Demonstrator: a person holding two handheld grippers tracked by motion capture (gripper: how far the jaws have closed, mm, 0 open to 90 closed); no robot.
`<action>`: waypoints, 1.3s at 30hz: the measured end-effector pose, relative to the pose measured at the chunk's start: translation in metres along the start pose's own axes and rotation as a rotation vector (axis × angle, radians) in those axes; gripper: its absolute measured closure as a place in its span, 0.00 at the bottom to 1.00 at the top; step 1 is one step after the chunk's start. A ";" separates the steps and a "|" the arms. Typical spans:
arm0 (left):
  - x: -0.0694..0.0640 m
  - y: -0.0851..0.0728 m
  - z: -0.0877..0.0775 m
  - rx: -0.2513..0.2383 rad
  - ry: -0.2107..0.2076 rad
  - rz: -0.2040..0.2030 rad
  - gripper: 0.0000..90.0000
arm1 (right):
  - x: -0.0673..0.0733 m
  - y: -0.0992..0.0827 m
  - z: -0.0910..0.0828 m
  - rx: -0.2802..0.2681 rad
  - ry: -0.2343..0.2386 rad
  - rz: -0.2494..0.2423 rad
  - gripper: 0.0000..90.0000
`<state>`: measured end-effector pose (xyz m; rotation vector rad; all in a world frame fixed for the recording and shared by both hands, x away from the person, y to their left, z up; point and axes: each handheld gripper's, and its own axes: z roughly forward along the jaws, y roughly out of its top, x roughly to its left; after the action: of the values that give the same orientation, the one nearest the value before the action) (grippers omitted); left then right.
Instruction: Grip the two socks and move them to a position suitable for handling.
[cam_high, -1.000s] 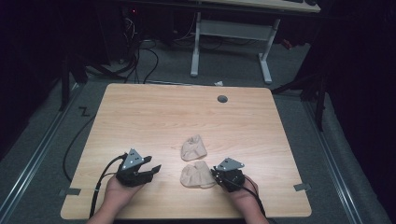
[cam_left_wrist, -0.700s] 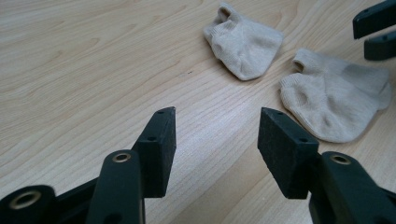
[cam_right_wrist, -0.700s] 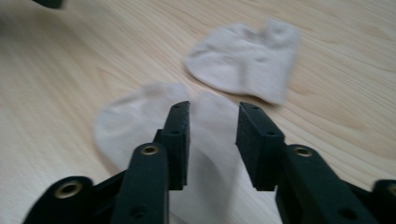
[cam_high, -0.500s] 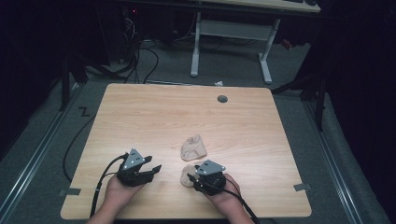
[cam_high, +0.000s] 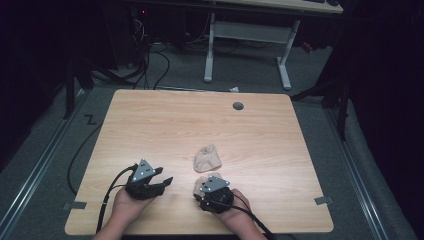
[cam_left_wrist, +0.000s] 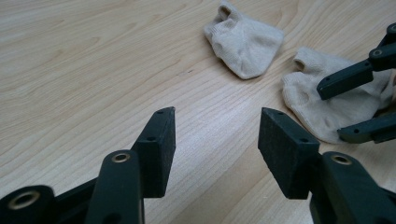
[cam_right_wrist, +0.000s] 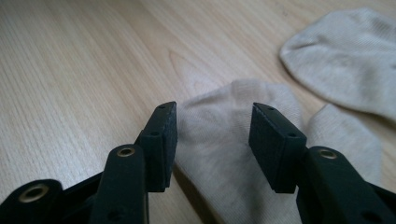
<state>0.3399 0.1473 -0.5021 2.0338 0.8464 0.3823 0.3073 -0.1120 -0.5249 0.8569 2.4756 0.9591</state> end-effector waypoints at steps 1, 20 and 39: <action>0.000 0.000 0.000 0.002 -0.001 0.001 0.52 | 0.000 -0.001 0.001 -0.006 0.010 0.004 0.59; -0.001 -0.001 0.002 0.011 -0.007 0.006 0.52 | -0.010 -0.003 -0.004 -0.024 0.024 0.038 0.89; -0.016 0.005 0.004 0.004 -0.049 0.023 0.54 | -0.048 -0.017 -0.066 -0.210 -0.099 0.199 0.92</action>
<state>0.3324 0.1322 -0.4992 2.0501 0.7952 0.3419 0.3026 -0.1852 -0.4851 1.0647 2.1899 1.1882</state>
